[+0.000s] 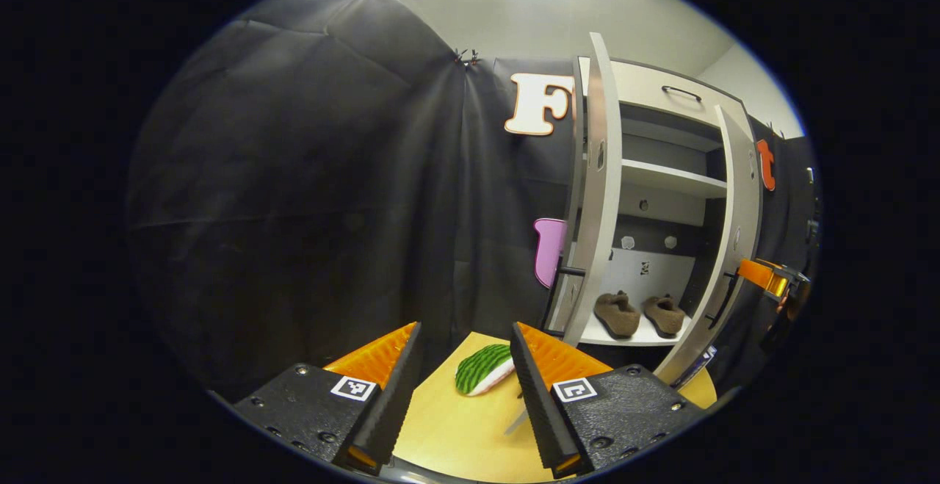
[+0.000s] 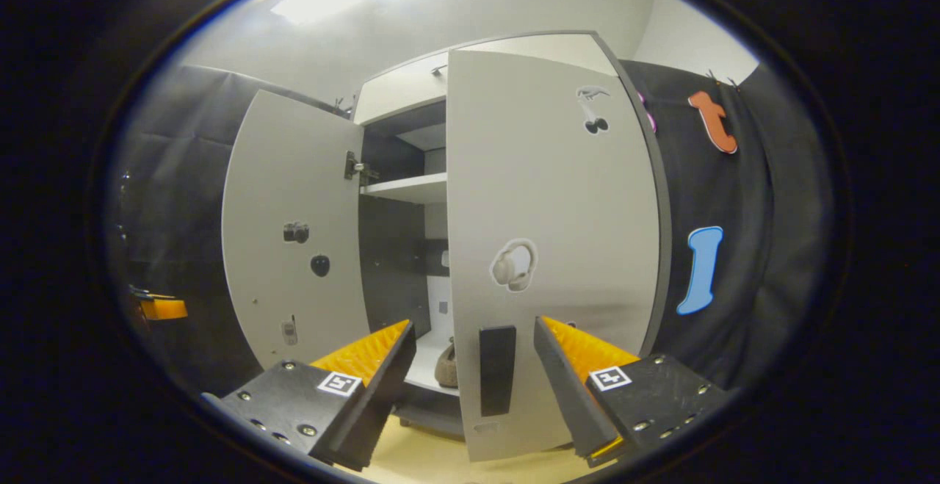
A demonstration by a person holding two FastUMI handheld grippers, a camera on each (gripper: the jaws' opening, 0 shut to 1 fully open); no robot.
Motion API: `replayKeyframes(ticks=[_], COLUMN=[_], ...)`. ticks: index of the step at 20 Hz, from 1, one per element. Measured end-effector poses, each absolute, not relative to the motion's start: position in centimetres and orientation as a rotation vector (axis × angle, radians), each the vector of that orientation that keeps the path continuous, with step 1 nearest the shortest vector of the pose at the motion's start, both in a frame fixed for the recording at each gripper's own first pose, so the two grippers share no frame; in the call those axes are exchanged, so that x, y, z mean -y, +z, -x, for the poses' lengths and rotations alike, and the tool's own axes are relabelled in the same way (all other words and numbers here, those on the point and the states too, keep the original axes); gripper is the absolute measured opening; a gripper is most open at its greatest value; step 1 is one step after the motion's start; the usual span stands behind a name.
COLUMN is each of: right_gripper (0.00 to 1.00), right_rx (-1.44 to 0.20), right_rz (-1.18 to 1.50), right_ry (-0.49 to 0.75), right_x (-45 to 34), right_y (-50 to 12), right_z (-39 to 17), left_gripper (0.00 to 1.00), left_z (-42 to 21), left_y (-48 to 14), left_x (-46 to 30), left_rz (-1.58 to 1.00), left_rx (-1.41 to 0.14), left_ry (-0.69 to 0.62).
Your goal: Grab one shoe with the right hand and put it into the shoe cabinet, grab the other shoe with the left hand and put it into the shoe cabinet; then close the right door with the right hand and the left door with the left hand.
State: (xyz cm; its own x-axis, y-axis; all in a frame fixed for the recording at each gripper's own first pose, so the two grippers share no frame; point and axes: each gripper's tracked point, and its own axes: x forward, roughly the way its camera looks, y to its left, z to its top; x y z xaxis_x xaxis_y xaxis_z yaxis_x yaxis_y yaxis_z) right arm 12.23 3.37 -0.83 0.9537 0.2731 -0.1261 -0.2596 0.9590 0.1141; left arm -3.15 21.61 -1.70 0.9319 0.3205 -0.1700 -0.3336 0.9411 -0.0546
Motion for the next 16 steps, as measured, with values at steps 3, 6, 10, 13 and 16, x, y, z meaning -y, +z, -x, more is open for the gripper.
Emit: replayKeyframes(ticks=[3,6,10,13,16], right_gripper=[0.97,0.97,0.97,0.97,0.97], right_rx=[-0.136,-0.130,-0.132,-0.128,-0.122], right_rz=[-0.094,-0.095,-0.100,-0.102,-0.101], right_ry=[0.275,0.271,0.253,0.228,0.198], right_x=[-3.5,-3.2,-2.2,-0.7,0.8], right_y=[-0.6,-0.4,-0.4,-0.2,0.0], right_z=[-11.6,-10.8,-9.9,-9.3,-8.8], left_gripper=[0.73,0.73,0.73,0.73,0.67], left_z=[0.9,-1.4,-3.6,-4.3,-5.1], left_y=[-1.6,-2.2,-4.2,-5.2,-6.1], left_x=[-23.4,-23.0,-20.9,-19.4,-17.7], left_rz=[0.049,0.028,0.040,0.056,0.081], left_rx=[-0.144,-0.144,-0.177,-0.196,-0.215], left_ry=[0.375,0.361,0.311,0.271,0.228])
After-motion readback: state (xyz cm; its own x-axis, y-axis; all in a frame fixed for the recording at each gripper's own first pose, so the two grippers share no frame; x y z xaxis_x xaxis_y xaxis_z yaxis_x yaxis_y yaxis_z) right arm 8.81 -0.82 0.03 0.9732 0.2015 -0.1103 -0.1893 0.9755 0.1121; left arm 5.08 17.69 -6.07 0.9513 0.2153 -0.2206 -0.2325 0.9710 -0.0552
